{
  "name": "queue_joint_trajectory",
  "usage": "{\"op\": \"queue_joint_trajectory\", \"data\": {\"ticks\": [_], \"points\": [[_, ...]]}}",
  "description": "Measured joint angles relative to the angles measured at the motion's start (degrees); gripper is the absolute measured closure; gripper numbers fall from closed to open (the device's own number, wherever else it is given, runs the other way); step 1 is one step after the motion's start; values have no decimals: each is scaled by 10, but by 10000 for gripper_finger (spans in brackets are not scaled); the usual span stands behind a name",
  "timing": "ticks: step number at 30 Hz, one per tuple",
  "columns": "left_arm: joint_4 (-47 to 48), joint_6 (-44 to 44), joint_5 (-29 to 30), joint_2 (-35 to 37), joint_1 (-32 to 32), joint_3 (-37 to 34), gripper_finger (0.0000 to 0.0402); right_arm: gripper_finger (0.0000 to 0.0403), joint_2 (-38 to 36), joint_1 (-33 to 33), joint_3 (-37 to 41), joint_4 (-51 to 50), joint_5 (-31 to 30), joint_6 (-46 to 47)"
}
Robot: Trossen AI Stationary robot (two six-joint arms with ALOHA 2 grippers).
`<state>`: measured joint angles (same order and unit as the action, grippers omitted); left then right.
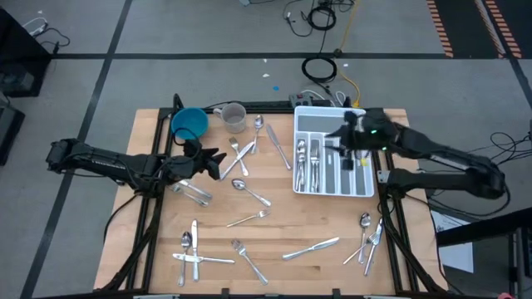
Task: Sort silverware
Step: Put the fork in the silverware tray
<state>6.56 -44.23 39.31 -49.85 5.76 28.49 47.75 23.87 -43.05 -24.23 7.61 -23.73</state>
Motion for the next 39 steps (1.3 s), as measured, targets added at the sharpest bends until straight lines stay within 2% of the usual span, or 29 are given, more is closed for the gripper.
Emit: {"op": "queue_joint_trajectory", "data": {"ticks": [7, 11, 14, 17, 21, 24, 27, 33, 37, 39], "points": [[4, 11, 5, 0, 0, 0, 197, 259, 111, -17, -5, 5, 2, -88], [0, -1, 5, 0, 0, 0, 197, 259, 163, -26, -6, 4, 0, -50], [-14, -22, 9, 0, -15, 0, 197, 259, 176, -30, -15, 33, -5, -5], [-48, -21, 12, 0, -45, 0, 197, 259, 190, -30, -54, 63, -78, 34], [-94, -20, 12, 0, -85, 0, 197, 259, 258, -25, -148, 105, -191, 170], [-106, -19, 12, 0, -101, 0, 197, 259, 341, -12, -243, 94, -209, 249], [-105, -19, 5, 0, -107, 0, 197, 259, 438, 12, -349, 70, -181, 294], [-104, -27, -40, 0, -106, 0, 197, 259, 610, 67, -533, -30, -42, 350], [-95, -40, -103, 0, -112, 0, 197, 259, 650, 76, -607, -124, 56, 312], [-68, -17, -149, -3, -114, 0, 197, 259, 645, 69, -630, -185, 64, 276]]}}
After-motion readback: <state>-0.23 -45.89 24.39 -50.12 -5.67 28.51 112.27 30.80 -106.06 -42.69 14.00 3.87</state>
